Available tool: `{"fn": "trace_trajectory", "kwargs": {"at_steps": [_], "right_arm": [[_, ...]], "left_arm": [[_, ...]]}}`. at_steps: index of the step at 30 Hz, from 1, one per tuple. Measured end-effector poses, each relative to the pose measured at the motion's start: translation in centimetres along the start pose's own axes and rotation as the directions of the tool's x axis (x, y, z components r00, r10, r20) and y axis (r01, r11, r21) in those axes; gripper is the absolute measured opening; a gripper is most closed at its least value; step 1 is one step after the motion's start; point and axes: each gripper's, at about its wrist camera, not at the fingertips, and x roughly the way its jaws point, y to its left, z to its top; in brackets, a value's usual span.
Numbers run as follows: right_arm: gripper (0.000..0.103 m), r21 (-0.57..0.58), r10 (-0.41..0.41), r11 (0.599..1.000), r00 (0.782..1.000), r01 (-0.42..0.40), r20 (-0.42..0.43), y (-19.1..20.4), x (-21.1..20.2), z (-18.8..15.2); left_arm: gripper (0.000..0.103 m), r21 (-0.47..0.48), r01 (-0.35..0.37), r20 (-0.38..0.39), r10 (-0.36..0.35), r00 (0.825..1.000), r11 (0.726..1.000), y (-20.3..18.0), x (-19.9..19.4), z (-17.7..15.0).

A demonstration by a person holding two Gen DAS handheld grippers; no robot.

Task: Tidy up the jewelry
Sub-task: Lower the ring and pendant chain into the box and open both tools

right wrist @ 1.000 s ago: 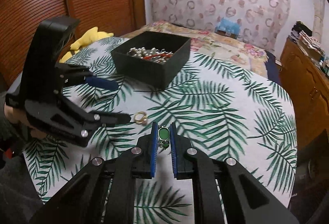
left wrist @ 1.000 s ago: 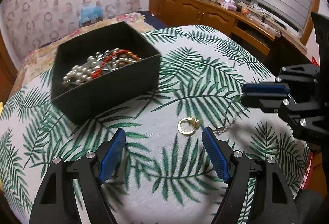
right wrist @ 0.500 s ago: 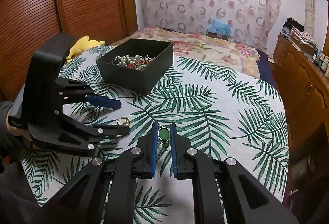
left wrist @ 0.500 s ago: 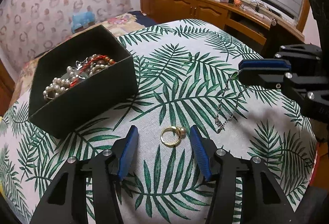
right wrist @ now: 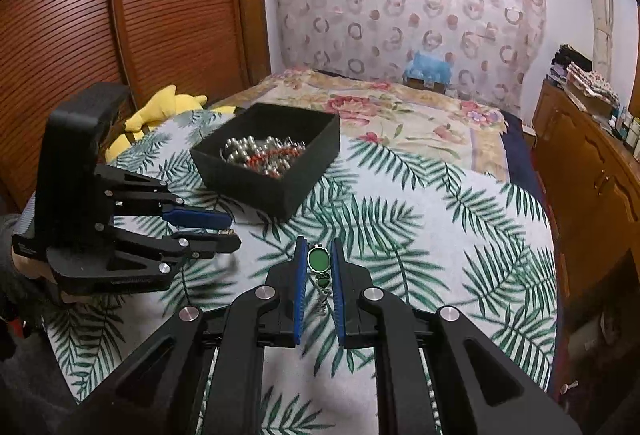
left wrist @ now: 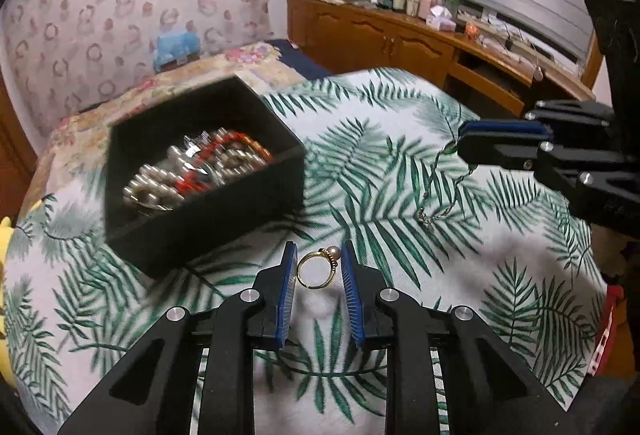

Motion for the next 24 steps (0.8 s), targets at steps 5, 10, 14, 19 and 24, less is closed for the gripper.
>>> {"fn": "trace_trajectory", "kwargs": {"at_steps": [5, 10, 14, 19, 24], "right_arm": [[0.013, -0.025, 0.016, 1.0, 0.999, -0.015, 0.029, 0.5, 0.0, 1.7], [0.013, -0.043, 0.033, 0.999, 0.997, -0.03, 0.07, 0.8, 0.1, 4.2], [0.013, -0.057, 0.048, 0.997, 0.994, -0.043, 0.1, 0.9, 0.5, 6.7], [0.013, -0.076, 0.057, 0.996, 0.991, -0.048, 0.123, 1.1, 1.3, 9.3], [0.013, -0.081, 0.069, 0.995, 0.988, -0.058, 0.135, 1.1, 2.4, 11.3]], "left_arm": [[0.021, -0.013, -0.014, 0.045, 0.015, 0.999, 1.0, 1.1, -1.8, 1.3], [0.021, -0.024, -0.038, 0.097, 0.04, 0.995, 0.999, 2.6, -3.3, 3.0], [0.021, -0.037, -0.059, 0.115, 0.063, 0.991, 0.998, 4.0, -3.7, 4.0], [0.021, -0.056, -0.083, 0.124, 0.089, 0.988, 0.995, 5.6, -3.7, 4.7], [0.021, -0.074, -0.093, 0.119, 0.101, 0.988, 0.993, 6.9, -3.1, 5.0]]}}
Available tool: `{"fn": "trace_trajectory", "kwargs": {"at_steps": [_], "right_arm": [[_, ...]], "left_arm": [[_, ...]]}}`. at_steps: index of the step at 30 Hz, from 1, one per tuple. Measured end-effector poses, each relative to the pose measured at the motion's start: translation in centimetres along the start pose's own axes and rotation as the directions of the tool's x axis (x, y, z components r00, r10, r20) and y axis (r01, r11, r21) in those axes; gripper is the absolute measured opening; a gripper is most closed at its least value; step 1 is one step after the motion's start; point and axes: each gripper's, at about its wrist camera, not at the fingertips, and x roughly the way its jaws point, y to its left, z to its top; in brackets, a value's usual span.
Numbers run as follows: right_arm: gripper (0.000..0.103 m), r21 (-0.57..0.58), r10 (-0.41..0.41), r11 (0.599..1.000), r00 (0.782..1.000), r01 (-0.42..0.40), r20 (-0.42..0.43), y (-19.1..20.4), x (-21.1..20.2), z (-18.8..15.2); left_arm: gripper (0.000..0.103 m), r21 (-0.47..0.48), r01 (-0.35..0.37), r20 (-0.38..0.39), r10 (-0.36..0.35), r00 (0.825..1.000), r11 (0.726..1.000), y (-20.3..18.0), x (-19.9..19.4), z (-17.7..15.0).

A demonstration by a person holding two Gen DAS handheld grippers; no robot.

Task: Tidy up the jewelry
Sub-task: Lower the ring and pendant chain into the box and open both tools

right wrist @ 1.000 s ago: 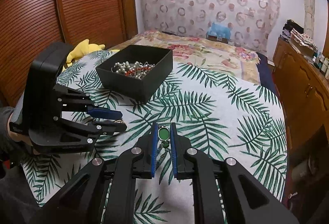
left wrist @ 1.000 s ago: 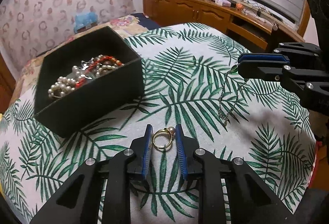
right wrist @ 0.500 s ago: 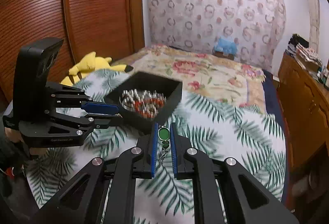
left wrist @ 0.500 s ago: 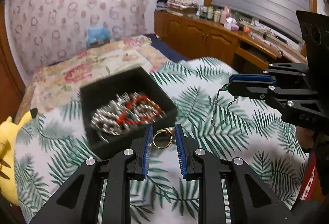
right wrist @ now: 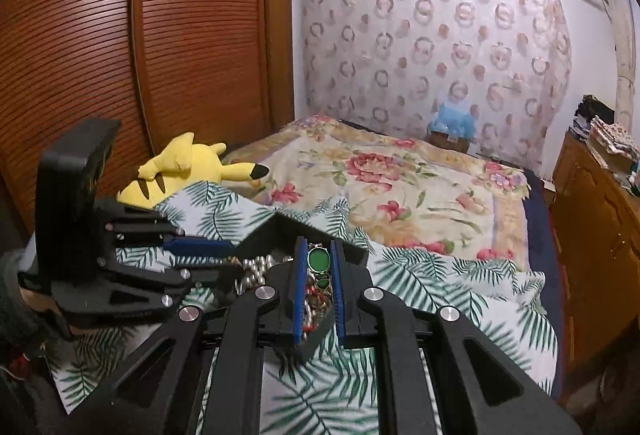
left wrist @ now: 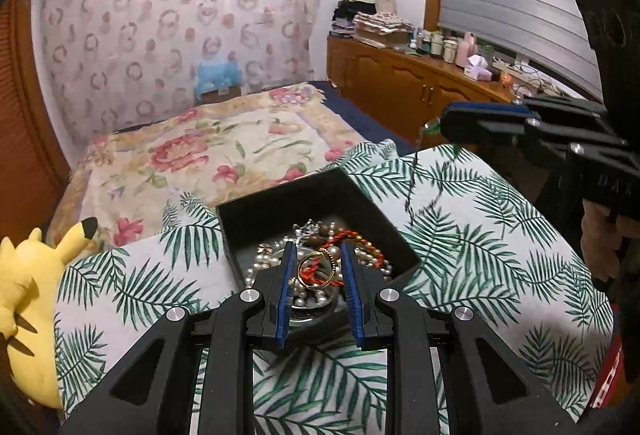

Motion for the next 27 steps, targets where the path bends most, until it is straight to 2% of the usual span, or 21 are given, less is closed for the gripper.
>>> {"fn": "trace_trajectory", "kwargs": {"at_steps": [6, 14, 21, 24, 27], "right_arm": [[0.013, 0.024, 0.033, 0.999, 0.999, -0.033, -0.014, -0.4, 2.7, 1.4], [0.014, 0.043, 0.05, 0.998, 0.997, -0.048, -0.062, -0.4, 6.3, 1.5], [0.015, 0.051, 0.048, 0.998, 0.995, -0.044, -0.084, -0.5, 7.2, 0.8], [0.021, 0.056, 0.042, 0.998, 0.995, -0.037, -0.085, -0.8, 7.1, 0.4], [0.021, 0.063, 0.038, 0.997, 0.996, -0.033, -0.086, -0.9, 6.8, 0.0]], "left_arm": [[0.021, -0.016, -0.014, -0.009, 0.014, 1.0, 1.0, 0.9, 0.9, 0.1], [0.021, -0.029, -0.02, -0.018, 0.02, 1.0, 0.999, 1.9, 1.8, 0.4], [0.021, -0.042, -0.029, -0.03, 0.028, 0.999, 0.999, 2.5, 3.3, 0.9], [0.021, -0.05, -0.03, -0.037, 0.028, 0.999, 0.998, 2.7, 3.9, 1.1], [0.021, -0.052, -0.033, -0.042, 0.031, 0.999, 0.998, 2.6, 4.3, 1.2]]}}
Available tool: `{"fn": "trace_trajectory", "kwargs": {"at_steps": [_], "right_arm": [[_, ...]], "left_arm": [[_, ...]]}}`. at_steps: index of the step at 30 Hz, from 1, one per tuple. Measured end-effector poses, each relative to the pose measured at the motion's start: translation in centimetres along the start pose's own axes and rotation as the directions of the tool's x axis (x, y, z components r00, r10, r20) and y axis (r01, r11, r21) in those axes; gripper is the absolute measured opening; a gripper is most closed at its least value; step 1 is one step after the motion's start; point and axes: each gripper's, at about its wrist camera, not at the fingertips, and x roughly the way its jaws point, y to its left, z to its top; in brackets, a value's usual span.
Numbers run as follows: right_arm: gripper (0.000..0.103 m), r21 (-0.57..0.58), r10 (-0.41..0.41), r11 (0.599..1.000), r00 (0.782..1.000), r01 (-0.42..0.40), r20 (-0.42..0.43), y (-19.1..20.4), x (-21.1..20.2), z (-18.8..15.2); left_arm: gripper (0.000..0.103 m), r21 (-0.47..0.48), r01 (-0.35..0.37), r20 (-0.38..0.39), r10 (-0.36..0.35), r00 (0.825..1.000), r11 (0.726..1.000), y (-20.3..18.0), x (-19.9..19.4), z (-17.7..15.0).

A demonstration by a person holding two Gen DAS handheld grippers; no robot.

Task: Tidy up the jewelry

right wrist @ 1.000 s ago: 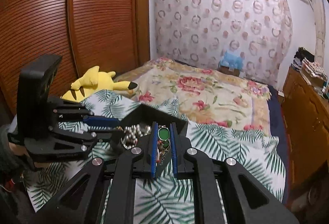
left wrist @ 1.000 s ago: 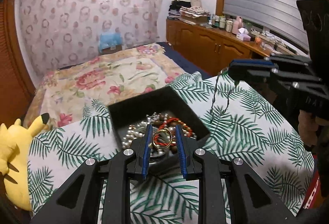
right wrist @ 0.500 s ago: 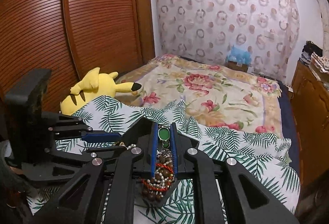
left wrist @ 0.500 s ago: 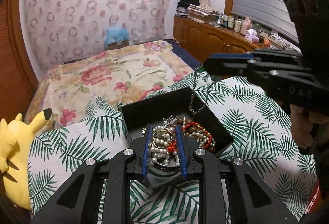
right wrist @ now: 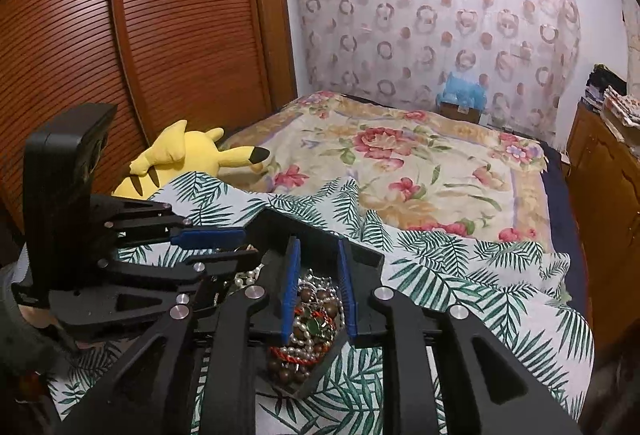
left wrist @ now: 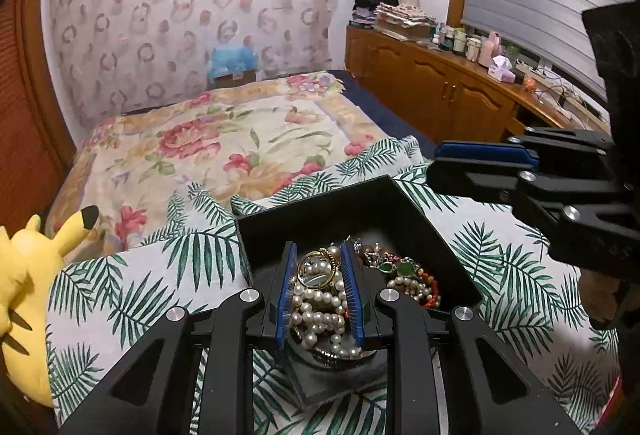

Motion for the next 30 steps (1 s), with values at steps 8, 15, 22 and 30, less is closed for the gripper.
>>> {"fn": "trace_trajectory", "kwargs": {"at_steps": [8, 15, 22, 30], "right_arm": [[0.021, 0.031, -0.019, 0.999, 1.0, 0.019, 0.005, -0.4, -1.1, -1.3], [0.021, 0.068, -0.027, 0.997, 0.999, 0.026, 0.019, -0.6, -2.3, -2.9], [0.049, 0.096, -0.061, 0.994, 0.997, 0.056, 0.045, 0.5, -4.3, -4.7], [0.074, 0.136, -0.119, 0.985, 0.989, 0.106, 0.092, 1.6, -7.3, -6.5]], "left_arm": [[0.022, -0.007, -0.009, -0.002, 0.009, 1.0, 1.0, 0.0, 0.2, 0.2], [0.053, -0.038, -0.043, 0.016, 0.044, 0.999, 0.998, 0.0, -1.4, -1.2], [0.088, -0.084, -0.097, 0.049, 0.101, 0.994, 0.992, -0.3, -4.7, -3.3], [0.095, -0.112, -0.134, 0.072, 0.142, 0.987, 0.985, -1.3, -8.4, -5.3]]}}
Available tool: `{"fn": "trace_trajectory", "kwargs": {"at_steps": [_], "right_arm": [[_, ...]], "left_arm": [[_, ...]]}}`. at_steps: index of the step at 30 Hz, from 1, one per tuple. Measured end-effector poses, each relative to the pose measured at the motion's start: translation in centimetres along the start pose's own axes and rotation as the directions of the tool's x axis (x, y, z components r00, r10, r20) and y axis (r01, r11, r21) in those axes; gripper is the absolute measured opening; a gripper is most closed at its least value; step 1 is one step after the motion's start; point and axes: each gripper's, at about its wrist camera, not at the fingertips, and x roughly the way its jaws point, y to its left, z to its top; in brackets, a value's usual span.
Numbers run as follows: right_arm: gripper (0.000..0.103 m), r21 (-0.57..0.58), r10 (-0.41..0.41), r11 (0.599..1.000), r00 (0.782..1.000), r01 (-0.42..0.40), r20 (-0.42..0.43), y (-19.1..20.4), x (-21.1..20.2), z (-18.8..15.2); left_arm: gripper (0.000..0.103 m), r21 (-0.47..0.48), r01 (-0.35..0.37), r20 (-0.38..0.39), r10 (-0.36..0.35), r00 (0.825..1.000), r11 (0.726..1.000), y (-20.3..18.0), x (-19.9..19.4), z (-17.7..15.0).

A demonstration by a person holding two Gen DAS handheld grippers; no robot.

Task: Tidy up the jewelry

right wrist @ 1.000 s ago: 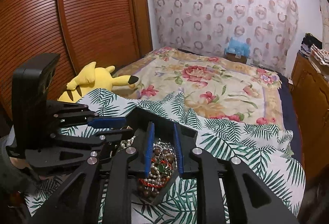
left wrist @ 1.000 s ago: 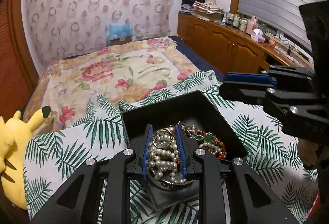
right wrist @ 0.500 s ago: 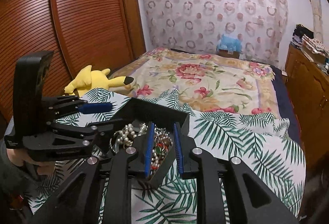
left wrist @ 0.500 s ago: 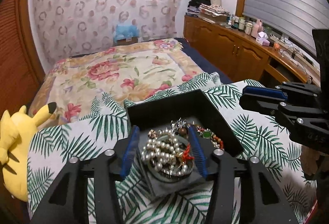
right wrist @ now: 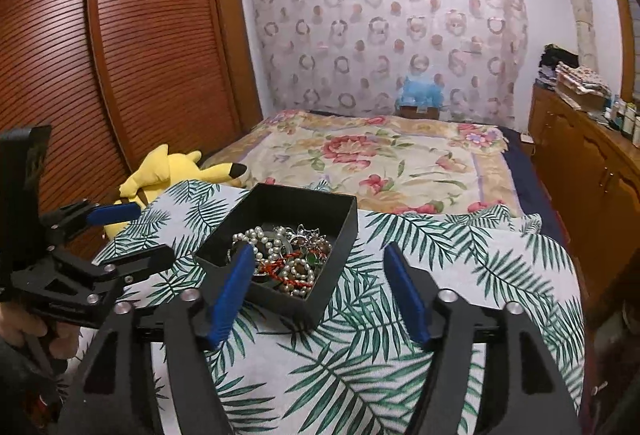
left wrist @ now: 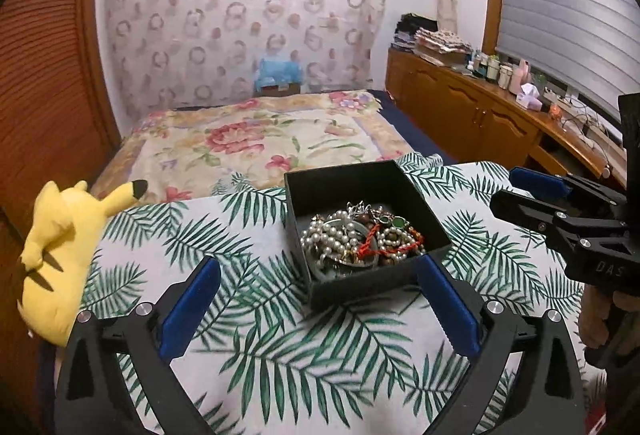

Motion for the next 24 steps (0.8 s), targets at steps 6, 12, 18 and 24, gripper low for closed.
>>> {"fn": "trace_trajectory", "kwargs": {"at_steps": [6, 12, 18, 24], "right_arm": [[0.096, 0.024, -0.052, 0.998, 0.997, 0.051, 0.055, 1.0, -2.8, -0.9], [0.1, 0.036, -0.091, 0.996, 0.991, 0.088, 0.103, 2.6, -6.1, -1.9], [0.1, 0.049, -0.147, 0.989, 0.979, 0.142, 0.139, 3.8, -9.0, -2.8], [0.1, 0.061, -0.166, 0.986, 0.97, 0.157, 0.18, 4.6, -11.4, -3.6]], "left_arm": [[0.095, -0.007, -0.027, 0.028, 0.027, 0.999, 1.0, -0.4, -3.1, -1.1], [0.095, -0.013, -0.036, 0.063, 0.037, 0.997, 0.999, -0.9, -6.2, -2.3], [0.095, -0.013, -0.055, 0.078, 0.056, 0.995, 0.998, -1.2, -8.5, -3.2], [0.095, -0.018, -0.068, 0.095, 0.07, 0.993, 0.997, -1.4, -10.4, -3.9]]}}
